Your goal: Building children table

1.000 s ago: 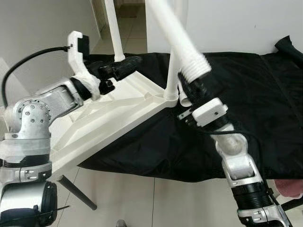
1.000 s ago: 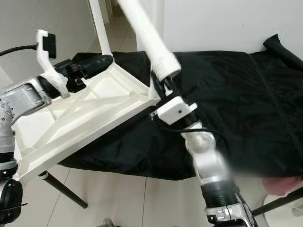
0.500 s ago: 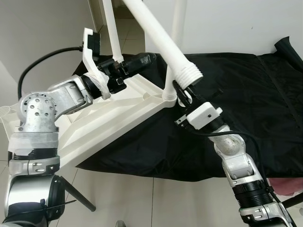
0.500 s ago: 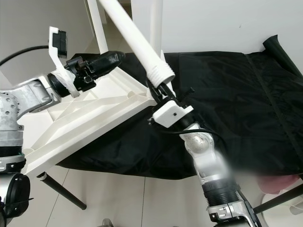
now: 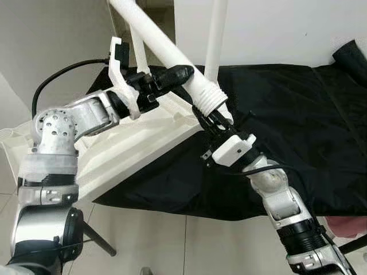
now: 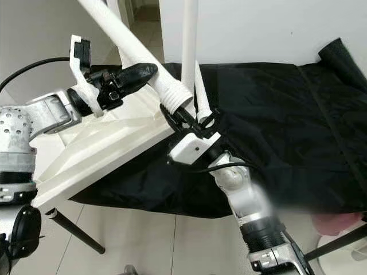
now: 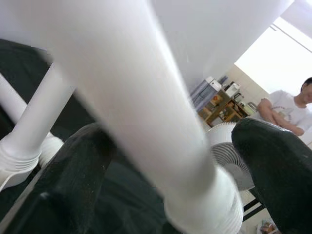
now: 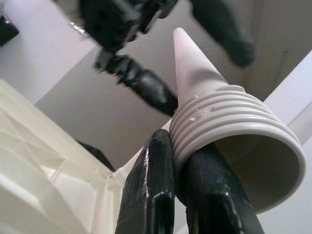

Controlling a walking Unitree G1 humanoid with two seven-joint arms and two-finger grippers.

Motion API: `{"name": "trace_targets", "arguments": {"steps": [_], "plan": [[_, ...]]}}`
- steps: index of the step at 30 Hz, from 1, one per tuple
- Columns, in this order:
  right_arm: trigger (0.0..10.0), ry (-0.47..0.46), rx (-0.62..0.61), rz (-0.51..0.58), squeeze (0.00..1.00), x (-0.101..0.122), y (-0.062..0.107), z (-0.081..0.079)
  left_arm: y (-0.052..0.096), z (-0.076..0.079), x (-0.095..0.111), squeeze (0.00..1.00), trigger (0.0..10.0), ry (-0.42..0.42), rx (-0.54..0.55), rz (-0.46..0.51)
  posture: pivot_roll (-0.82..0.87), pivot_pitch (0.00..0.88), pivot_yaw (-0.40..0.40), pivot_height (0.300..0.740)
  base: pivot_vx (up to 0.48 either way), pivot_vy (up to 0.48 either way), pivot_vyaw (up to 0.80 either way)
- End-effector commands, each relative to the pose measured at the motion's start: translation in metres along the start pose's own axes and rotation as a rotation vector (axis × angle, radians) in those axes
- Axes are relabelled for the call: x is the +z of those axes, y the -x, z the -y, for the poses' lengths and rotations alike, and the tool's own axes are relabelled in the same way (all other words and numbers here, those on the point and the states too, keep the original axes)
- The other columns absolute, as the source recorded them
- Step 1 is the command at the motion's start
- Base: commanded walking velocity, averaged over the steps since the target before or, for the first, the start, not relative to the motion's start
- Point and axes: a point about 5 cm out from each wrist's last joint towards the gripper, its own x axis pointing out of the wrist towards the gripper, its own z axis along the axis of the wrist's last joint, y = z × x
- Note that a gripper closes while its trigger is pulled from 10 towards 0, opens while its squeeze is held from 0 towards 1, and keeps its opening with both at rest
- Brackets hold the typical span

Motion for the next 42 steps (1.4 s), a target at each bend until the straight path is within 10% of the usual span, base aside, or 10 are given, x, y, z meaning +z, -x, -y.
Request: {"name": "trace_targets", "arguments": {"steps": [1, 19, 20, 31, 33, 34, 42], "plan": [[10.0, 0.032, 0.021, 0.049, 0.00, 0.008, 0.004, -0.004, 0.001, 0.007, 0.014, 0.00, 10.0, 0.008, -0.201, 0.048, -0.05, 0.032, 0.112, 0.740, 0.000, 0.000, 0.00], [10.0, 0.159, 0.021, 0.038, 0.00, 0.009, 0.051, -0.008, 0.004, -0.029, 0.050, 0.00, 10.0, 0.033, 0.056, 0.184, -0.05, 0.054, 0.111, 0.740, 0.000, 0.000, 0.00], [10.0, 0.167, 0.026, 0.028, 0.00, 0.007, 0.055, -0.009, 0.007, -0.036, 0.052, 0.00, 0.0, 0.059, 0.082, 0.219, -0.05, 0.054, 0.113, 0.740, 0.000, 0.000, 0.00], [10.0, 0.154, -0.007, 0.022, 0.00, 0.006, 0.060, -0.016, 0.010, -0.041, 0.061, 0.00, 0.0, 0.084, 0.074, 0.272, -0.04, 0.059, 0.115, 0.740, 0.000, 0.000, 0.00], [10.0, 0.154, -0.016, 0.021, 0.16, 0.007, 0.061, -0.016, 0.011, -0.042, 0.062, 0.00, 0.0, 0.091, 0.079, 0.280, -0.04, 0.060, 0.117, 0.740, 0.000, 0.000, 0.00], [10.0, 0.130, -0.033, 0.017, 1.00, 0.007, 0.063, -0.017, 0.012, -0.043, 0.064, 0.00, 0.0, 0.097, 0.085, 0.287, -0.04, 0.061, 0.119, 0.740, 0.000, 0.000, 0.00], [10.0, 0.115, -0.072, -0.013, 1.00, 0.007, 0.070, -0.018, 0.012, -0.044, 0.066, 0.00, 0.0, 0.097, 0.086, 0.289, -0.04, 0.064, 0.131, 0.740, 0.000, 0.000, 0.00]]}}
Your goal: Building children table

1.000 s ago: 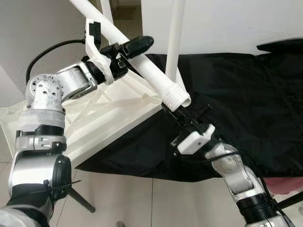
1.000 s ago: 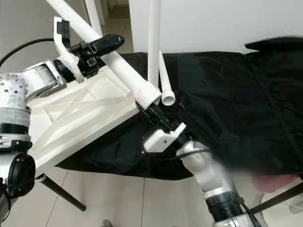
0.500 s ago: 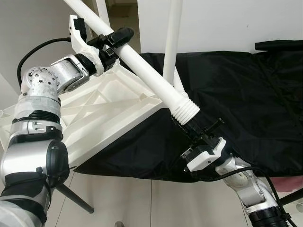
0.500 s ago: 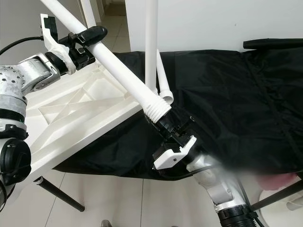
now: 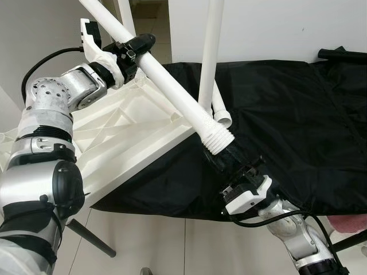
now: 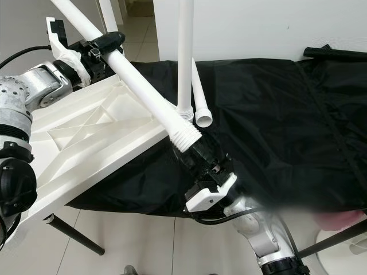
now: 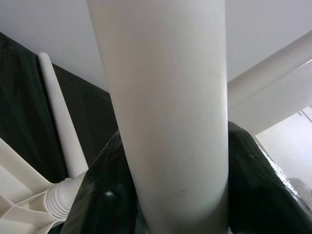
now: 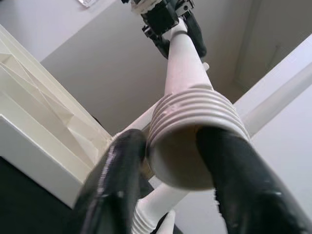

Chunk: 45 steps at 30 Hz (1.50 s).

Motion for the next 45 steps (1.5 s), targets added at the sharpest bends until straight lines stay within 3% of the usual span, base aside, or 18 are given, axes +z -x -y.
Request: {"name": "trace_targets", "arguments": {"steps": [1, 3, 4, 12, 13, 14, 15, 20, 22, 24, 27, 28, 30, 31, 33, 40, 41, 45], "plan": [[10.0, 0.027, -0.074, 0.009, 0.91, 0.005, 0.006, 0.006, 0.005, 0.008, 0.010, 0.00, 0.0, -0.043, -0.162, 0.020, -0.05, 0.068, 0.143, 0.740, 0.000, 0.000, 0.00], [10.0, 0.040, -0.083, -0.001, 0.91, 0.006, 0.009, 0.006, 0.005, 0.007, 0.010, 0.00, 0.0, -0.043, -0.161, 0.022, -0.05, 0.068, 0.143, 0.740, 0.000, 0.000, 0.00], [10.0, 0.050, -0.077, -0.011, 0.00, 0.008, 0.014, 0.003, 0.005, 0.006, 0.012, 0.00, 0.0, -0.047, -0.148, 0.024, -0.06, 0.071, 0.148, 0.740, 0.000, 0.000, 0.00], [10.0, 0.027, -0.050, -0.088, 0.00, 0.008, 0.034, -0.006, 0.005, 0.004, 0.017, 0.00, 0.0, -0.054, -0.126, 0.040, -0.06, 0.071, 0.148, 0.740, 0.000, 0.000, 0.00], [10.0, 0.003, -0.071, -0.121, 0.00, 0.006, 0.037, -0.004, 0.005, 0.003, 0.019, 0.00, 2.9, -0.062, -0.111, 0.045, -0.06, 0.071, 0.148, 0.740, 0.000, 0.000, 0.00], [10.0, 0.003, -0.071, -0.121, 0.00, 0.006, 0.037, -0.004, 0.005, 0.003, 0.019, 0.00, 2.9, -0.062, -0.111, 0.045, -0.06, 0.071, 0.148, 0.740, 0.000, 0.000, 0.00], [10.0, -0.024, -0.105, -0.158, 0.00, 0.003, 0.035, 0.001, 0.005, 0.001, 0.019, 0.00, 10.0, -0.073, -0.092, 0.049, -0.07, 0.061, 0.137, 0.740, 0.000, 0.000, 0.00], [10.0, -0.173, -0.208, -0.254, 0.00, -0.011, 0.023, 0.012, 0.003, 0.005, 0.020, 0.00, 10.0, -0.098, -0.104, 0.066, -0.06, 0.041, 0.119, 0.740, 0.000, 0.000, 0.00], [10.0, -0.321, -0.244, -0.284, 0.00, -0.017, 0.008, 0.017, 0.002, 0.007, 0.020, 0.00, 10.0, -0.138, -0.116, 0.081, -0.06, 0.037, 0.114, 0.740, 0.000, 0.000, 0.00], [10.0, -0.321, -0.244, -0.284, 0.00, -0.017, 0.008, 0.017, 0.002, 0.007, 0.020, 0.00, 10.0, -0.138, -0.116, 0.081, -0.06, 0.037, 0.114, 0.740, 0.000, 0.000, 0.00], [10.0, -0.676, -0.262, -0.285, 0.00, -0.020, -0.027, 0.027, 0.000, 0.009, 0.016, 0.00, 10.0, -0.199, -0.123, 0.093, -0.05, 0.034, 0.107, 0.740, 0.000, 0.000, 0.00], [10.0, -0.676, -0.262, -0.285, 0.00, -0.020, -0.027, 0.027, 0.000, 0.009, 0.016, 0.00, 10.0, -0.199, -0.123, 0.093, -0.05, 0.034, 0.107, 0.740, 0.000, 0.000, 0.00], [10.0, -0.787, -0.230, -0.240, 0.00, -0.018, -0.049, 0.037, -0.003, 0.012, 0.012, 0.00, 10.0, -0.259, -0.119, 0.089, -0.05, 0.033, 0.103, 0.740, 0.000, 0.000, 0.00], [10.0, -0.787, -0.230, -0.240, 0.00, -0.018, -0.049, 0.037, -0.003, 0.012, 0.012, 0.00, 10.0, -0.259, -0.119, 0.089, -0.05, 0.033, 0.103, 0.740, 0.000, 0.000, 0.00], [10.0, -0.847, -0.135, -0.235, 0.00, -0.020, -0.065, 0.044, -0.007, 0.018, 0.005, 0.00, 10.0, -0.378, -0.119, 0.066, -0.03, 0.030, 0.091, 0.740, 0.000, 0.000, 0.00], [10.0, -0.842, 0.032, -0.232, 0.00, -0.021, -0.079, 0.049, -0.015, 0.028, -0.010, 0.00, 10.0, -0.492, -0.138, 0.039, -0.02, 0.027, 0.070, 0.740, 0.000, 0.000, 0.00], [10.0, -0.861, 0.064, -0.242, 0.75, -0.022, -0.080, 0.049, -0.016, 0.030, -0.013, 0.00, 10.0, -0.513, -0.143, 0.038, -0.02, 0.027, 0.070, 0.740, 0.000, 0.000, 0.00], [10.0, -0.874, 0.084, -0.252, 0.75, -0.023, -0.080, 0.049, -0.017, 0.032, -0.015, 0.00, 10.0, -0.526, -0.146, 0.037, -0.02, 0.026, 0.068, 0.740, 0.000, 0.000, 0.00]]}}
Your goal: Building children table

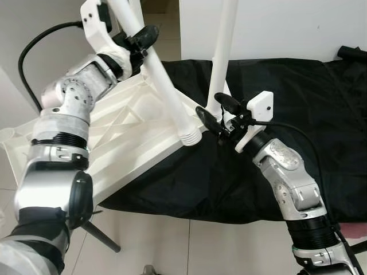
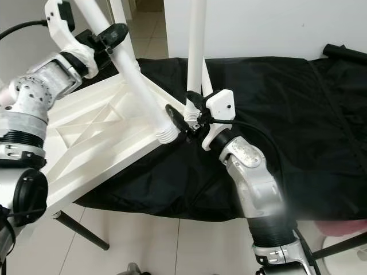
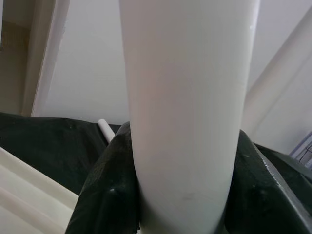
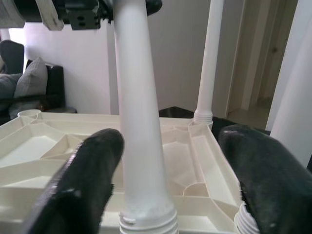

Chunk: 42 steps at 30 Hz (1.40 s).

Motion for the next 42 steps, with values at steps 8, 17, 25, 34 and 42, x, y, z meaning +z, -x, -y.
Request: {"name": "trace_targets", "arguments": {"steps": [8, 17, 25, 34, 42], "plan": [[10.0, 0.000, 0.085, -0.124, 0.00, -0.011, -0.013, -0.002, -0.002, 0.036, -0.009, 0.00, 10.0, -0.110, -0.212, 0.014, -0.02, 0.024, 0.060, 0.740, 0.000, 0.000, 0.00], [10.0, 0.003, 0.087, -0.249, 0.00, -0.026, -0.031, -0.003, -0.006, 0.061, -0.025, 0.00, 10.0, -0.179, -0.250, 0.020, -0.02, 0.027, 0.064, 0.740, 0.000, 0.000, 0.00], [10.0, 0.047, 0.035, -0.301, 0.00, -0.035, -0.051, -0.003, -0.010, 0.077, -0.033, 0.00, 10.0, -0.199, -0.273, 0.031, -0.01, 0.027, 0.060, 0.740, 0.000, 0.000, 0.00], [10.0, 0.067, -0.017, -0.325, 0.00, -0.037, -0.069, -0.004, -0.010, 0.087, -0.039, 0.00, 10.0, -0.212, -0.283, 0.042, 0.00, 0.023, 0.052, 0.740, 0.000, 0.000, 0.00], [4.8, 0.073, 0.000, -0.326, 0.00, -0.037, -0.072, -0.004, -0.010, 0.087, -0.042, 0.00, 10.0, -0.221, -0.285, 0.038, 0.00, 0.019, 0.048, 0.740, 0.000, 0.000, 0.00]]}}
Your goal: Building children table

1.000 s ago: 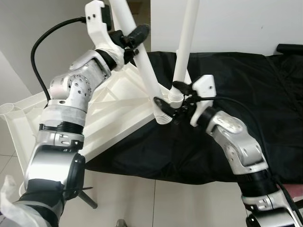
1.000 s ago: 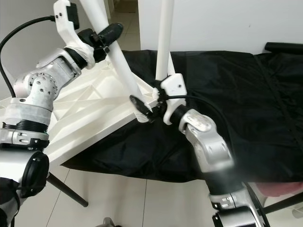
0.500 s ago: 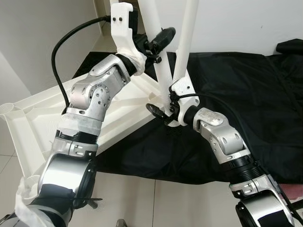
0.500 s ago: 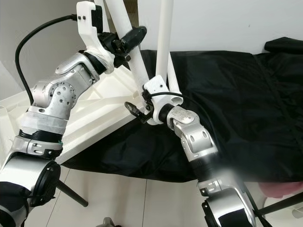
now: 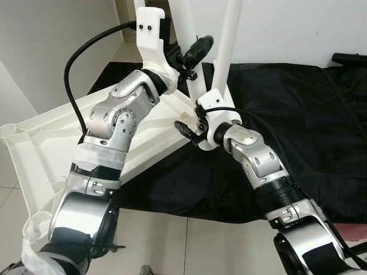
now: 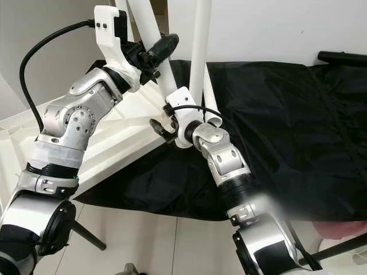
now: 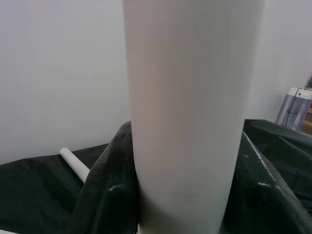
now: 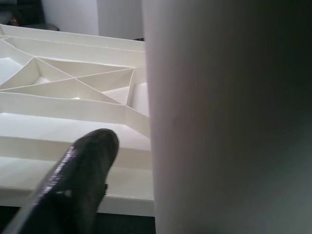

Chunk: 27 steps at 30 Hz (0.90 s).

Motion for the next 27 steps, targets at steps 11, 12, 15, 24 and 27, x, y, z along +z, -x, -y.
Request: {"name": "trace_targets", "arguments": {"steps": [11, 12, 15, 24, 27], "plan": [[0.0, 0.032, 0.027, 0.020, 0.00, 0.0041, -0.0041, -0.0043, -0.0042, 0.0099, 0.0008, 0.00, 10.0, -0.013, -0.054, 0.013, 0.00, 0.019, 0.055, 0.740, 0.000, 0.000, 0.00], [10.0, 0.042, 0.029, 0.012, 0.00, 0.0022, -0.0030, -0.0039, -0.0046, 0.0091, 0.0009, 0.00, 10.0, -0.014, -0.053, 0.008, 0.00, 0.019, 0.059, 0.740, 0.000, 0.000, 0.00], [10.0, 0.048, 0.031, 0.007, 0.00, 0.0012, -0.0027, -0.0034, -0.0053, 0.0083, 0.0012, 0.00, 10.0, -0.013, -0.053, 0.005, 0.00, 0.023, 0.060, 0.740, 0.000, 0.000, 0.00], [10.0, 0.035, 0.015, 0.003, 0.00, -0.0010, -0.0014, -0.0017, -0.0059, 0.0068, 0.0021, 0.00, 10.0, -0.008, -0.050, 0.004, -0.01, 0.028, 0.060, 0.740, 0.000, 0.000, 0.00], [10.0, 0.028, 0.006, 0.000, 0.00, -0.0019, -0.0016, -0.0010, -0.0062, 0.0069, 0.0020, 0.00, 10.0, -0.008, -0.050, 0.003, -0.01, 0.024, 0.061, 0.740, 0.000, 0.000, 0.00]]}}
